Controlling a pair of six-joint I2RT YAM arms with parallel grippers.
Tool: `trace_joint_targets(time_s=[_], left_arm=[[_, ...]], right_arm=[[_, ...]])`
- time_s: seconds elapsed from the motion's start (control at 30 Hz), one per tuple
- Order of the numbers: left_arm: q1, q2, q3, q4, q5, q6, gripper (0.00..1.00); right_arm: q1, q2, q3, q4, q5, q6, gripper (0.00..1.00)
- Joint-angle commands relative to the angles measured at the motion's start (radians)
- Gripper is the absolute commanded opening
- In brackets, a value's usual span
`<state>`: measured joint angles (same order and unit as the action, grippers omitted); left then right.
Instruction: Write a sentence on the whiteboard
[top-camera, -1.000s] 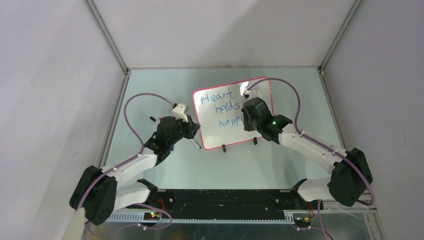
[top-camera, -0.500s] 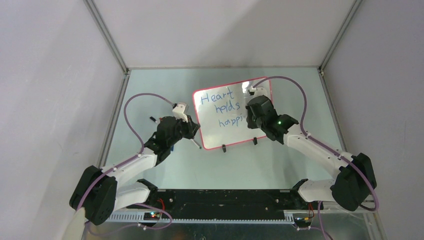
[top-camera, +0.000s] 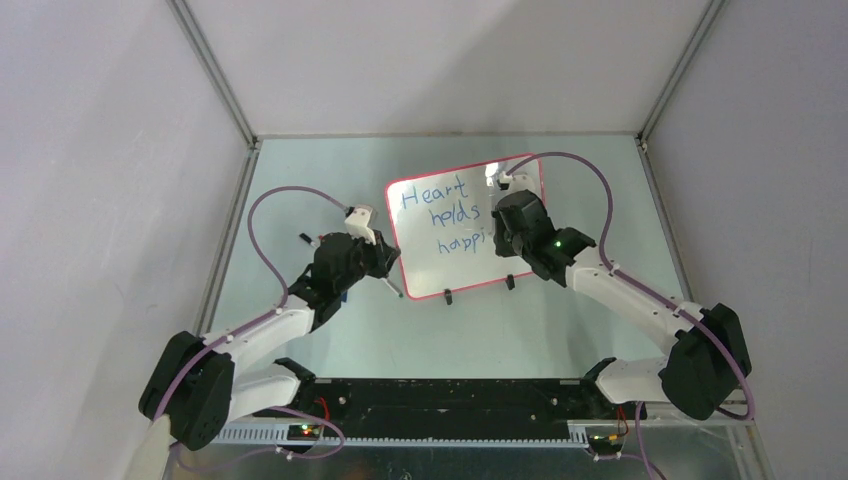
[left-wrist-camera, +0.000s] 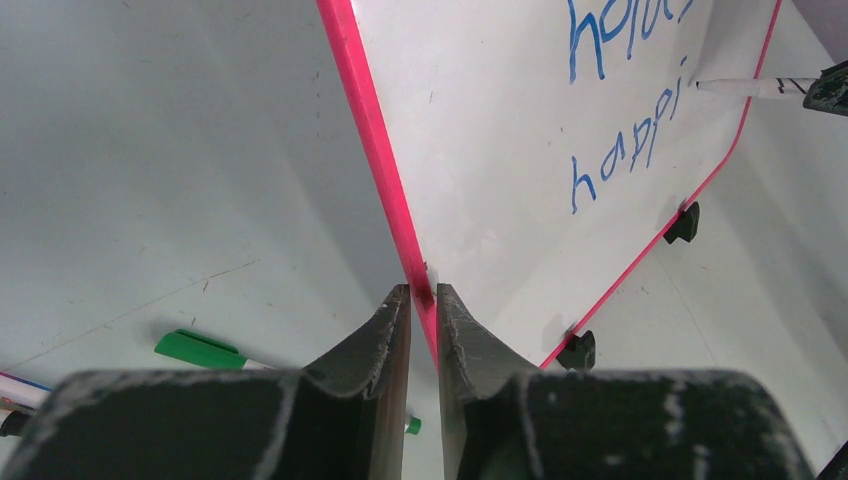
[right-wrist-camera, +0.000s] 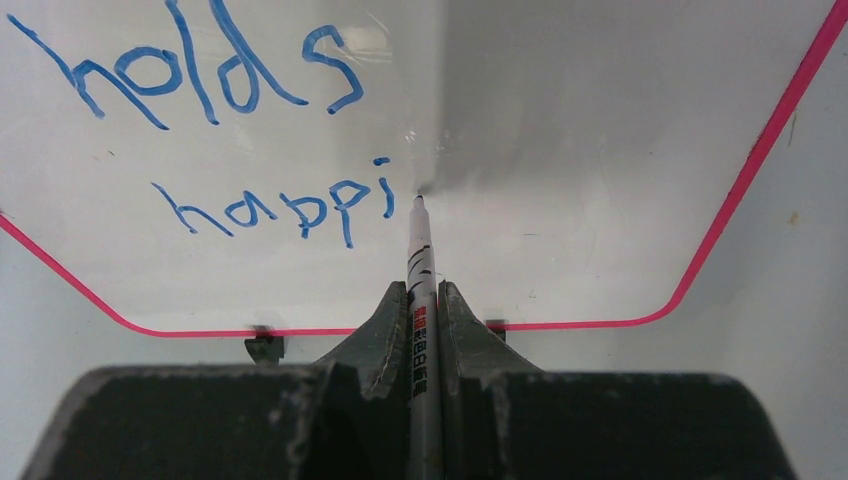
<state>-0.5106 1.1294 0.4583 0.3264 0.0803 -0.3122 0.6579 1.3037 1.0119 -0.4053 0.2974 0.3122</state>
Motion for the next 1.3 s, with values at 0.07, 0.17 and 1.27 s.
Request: trace_joint_targets(time_s=[0.07,0.17,1.27], left_arm=[[-0.005,-0.021,0.011,0.015,-0.011,0.024,0.20],[-0.005,-0.021,0.011,0.016,-0.013,0.026,0.20],[-0.005,-0.020,0.013,0.015,-0.011,0.026,0.20]], right_arm=[[-0.007,0.012,0.039,0.039,0.008,-0.013,0.00],[-0.010,0.013,0.038,0.040,0.007,-0.012,0.00],[-0.025,0.041,0.069,0.040,-0.008,-0.014,0.00]])
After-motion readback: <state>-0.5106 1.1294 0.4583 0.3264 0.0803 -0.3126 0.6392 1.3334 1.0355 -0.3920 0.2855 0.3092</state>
